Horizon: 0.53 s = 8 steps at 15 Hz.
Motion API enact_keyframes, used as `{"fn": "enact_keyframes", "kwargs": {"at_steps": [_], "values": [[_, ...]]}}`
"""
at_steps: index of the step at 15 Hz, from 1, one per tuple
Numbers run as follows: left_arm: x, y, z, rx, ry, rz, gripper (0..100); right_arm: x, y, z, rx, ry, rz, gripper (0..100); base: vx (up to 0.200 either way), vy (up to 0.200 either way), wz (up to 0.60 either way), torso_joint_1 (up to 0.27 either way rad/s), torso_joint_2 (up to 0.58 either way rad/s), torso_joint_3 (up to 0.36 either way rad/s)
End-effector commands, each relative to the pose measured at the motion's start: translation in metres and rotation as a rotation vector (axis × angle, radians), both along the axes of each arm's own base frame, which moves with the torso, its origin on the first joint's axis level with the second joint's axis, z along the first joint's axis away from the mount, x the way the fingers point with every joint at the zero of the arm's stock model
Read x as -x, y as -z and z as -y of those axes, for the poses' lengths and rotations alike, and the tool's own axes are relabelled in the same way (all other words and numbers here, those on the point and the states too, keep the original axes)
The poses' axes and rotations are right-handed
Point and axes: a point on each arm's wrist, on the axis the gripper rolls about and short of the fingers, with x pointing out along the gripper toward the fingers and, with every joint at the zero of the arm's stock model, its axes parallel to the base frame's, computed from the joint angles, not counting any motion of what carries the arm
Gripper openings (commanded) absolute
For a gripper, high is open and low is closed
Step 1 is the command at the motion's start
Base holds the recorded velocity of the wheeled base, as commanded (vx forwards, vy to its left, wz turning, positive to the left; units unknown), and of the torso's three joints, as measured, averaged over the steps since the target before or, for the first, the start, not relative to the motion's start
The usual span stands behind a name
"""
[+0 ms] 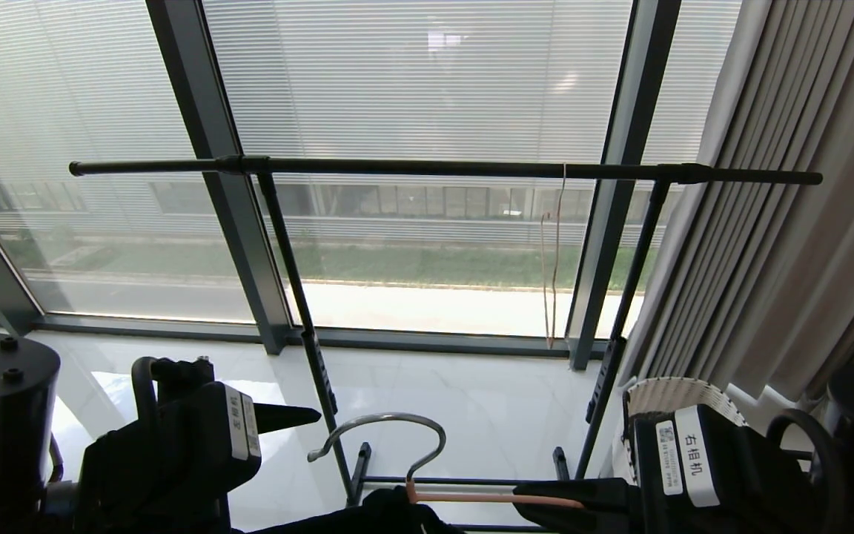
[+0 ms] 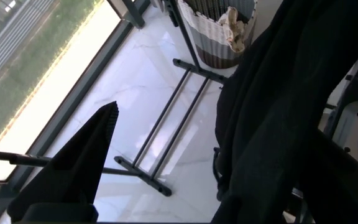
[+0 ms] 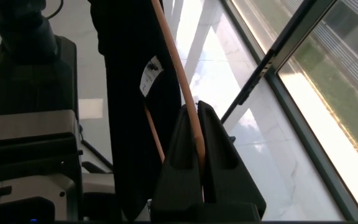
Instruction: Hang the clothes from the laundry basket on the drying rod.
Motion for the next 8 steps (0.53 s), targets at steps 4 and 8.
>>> {"fn": "enact_keyframes", "kwargs": {"at_steps": [4,8], "values": [[0.0008,0.0003,0.0013,-0.001,0.009,-0.001,0,0.0042,-0.0015,-0.0005,-0.006,-0.014,0.005,0,0.0,0.0,0.0,0.0,0.0,0.0],[0.0023,-0.0003,0.0023,0.004,0.024,0.001,0,0.0045,-0.0011,-0.0005,-0.004,-0.015,0.006,0,0.0,0.0,0.0,0.0,0.0,0.0]]}}
